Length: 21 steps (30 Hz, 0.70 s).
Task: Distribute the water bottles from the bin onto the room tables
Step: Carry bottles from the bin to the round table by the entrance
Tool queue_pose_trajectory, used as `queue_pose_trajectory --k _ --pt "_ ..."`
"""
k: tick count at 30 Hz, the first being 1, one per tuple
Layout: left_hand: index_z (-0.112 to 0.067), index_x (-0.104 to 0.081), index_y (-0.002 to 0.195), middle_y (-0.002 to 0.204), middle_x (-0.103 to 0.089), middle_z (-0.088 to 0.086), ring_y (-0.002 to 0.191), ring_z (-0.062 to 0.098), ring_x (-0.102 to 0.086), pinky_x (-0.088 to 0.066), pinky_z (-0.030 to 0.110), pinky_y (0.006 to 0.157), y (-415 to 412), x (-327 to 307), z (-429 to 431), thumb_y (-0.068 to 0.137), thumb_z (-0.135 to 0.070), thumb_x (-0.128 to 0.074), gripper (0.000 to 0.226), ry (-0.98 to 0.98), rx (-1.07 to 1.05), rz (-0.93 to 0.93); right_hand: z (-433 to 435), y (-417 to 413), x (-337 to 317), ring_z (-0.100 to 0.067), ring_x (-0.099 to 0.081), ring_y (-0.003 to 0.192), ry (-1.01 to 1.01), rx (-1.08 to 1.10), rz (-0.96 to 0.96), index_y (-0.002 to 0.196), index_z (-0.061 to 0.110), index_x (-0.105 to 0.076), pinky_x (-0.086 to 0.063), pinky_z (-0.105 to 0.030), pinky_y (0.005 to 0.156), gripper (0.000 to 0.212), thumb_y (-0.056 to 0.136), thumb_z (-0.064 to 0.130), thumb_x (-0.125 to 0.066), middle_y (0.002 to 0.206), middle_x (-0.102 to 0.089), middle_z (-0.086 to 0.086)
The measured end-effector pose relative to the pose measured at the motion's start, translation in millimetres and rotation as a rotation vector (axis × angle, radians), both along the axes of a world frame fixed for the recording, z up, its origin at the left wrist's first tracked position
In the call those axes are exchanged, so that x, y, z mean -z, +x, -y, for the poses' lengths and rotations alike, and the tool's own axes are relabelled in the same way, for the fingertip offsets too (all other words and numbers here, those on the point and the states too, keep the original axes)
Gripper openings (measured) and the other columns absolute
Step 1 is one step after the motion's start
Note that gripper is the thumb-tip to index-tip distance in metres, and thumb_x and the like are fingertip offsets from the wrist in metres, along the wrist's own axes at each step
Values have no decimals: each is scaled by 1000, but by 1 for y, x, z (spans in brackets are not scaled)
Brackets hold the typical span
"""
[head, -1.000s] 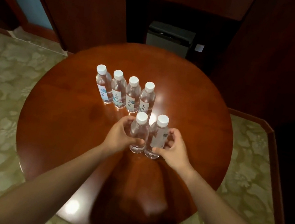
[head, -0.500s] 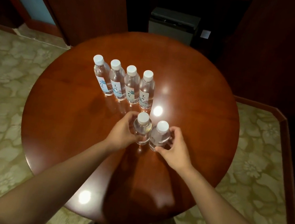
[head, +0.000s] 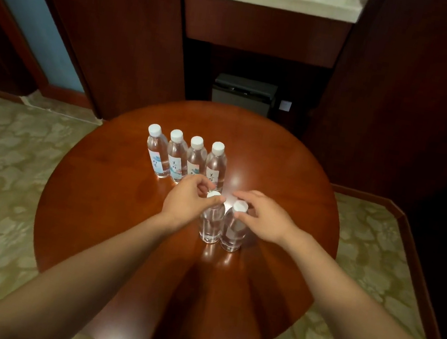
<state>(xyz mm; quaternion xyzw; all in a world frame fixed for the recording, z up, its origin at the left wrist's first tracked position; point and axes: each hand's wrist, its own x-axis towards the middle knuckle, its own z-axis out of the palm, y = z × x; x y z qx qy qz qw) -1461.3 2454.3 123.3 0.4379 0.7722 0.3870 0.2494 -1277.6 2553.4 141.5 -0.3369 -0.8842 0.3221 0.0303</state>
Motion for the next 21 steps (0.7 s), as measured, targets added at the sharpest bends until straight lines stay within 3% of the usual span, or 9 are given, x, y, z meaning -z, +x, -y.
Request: queue_pose_trajectory --k 3,7,9,14,17,21 --pt "-30 -63 86 83 -68 -10 79 7 -65 -57 41 79 -4 -8 -5 73 -50 -80 29 -92 7 -69 -1 -5 -9 -18 -58 111 69 -91 134 143 35 -50 -47 -35 93 46 98 32 -57 128 -57 3" --pt "-31 -61 86 85 -66 -13 81 5 -63 -52 31 71 -3 -15 -4 71 -53 -80 32 -165 57 -154 -2 0 -19 -17 -56 115 24 -129 168 142 33 -52 -46 -34 99 43 99 29 -54 137 -55 2" --pt "-32 -62 88 89 -66 -13 81 4 -62 -48 28 68 -2 -17 -4 71 -49 -81 31 -156 91 -178 -3 0 -23 -19 -56 119 93 -139 223 140 31 -54 -46 -33 98 41 99 32 -54 139 -55 3" --pt "-25 -71 110 105 -70 -7 87 10 -63 -47 27 76 -6 -23 -9 76 -38 -81 39 -201 233 -274 -11 -3 -21 -23 -61 100 309 -19 334 107 23 -63 -43 -32 69 37 89 55 -59 105 -66 1" --pt "-23 -70 118 121 -67 -6 102 12 -64 -51 32 91 -9 -30 -9 83 -25 -77 36 -186 353 -294 -12 1 -23 -21 -54 83 302 64 354 91 20 -53 -35 -31 61 42 87 61 -58 90 -60 2" --pt "-21 -67 124 130 -64 -4 121 10 -58 -46 29 104 -10 -31 -8 87 -5 -69 40 -170 454 -236 -11 9 -22 -21 -52 79 318 131 398 85 20 -49 -35 -31 59 47 89 67 -50 85 -57 1"
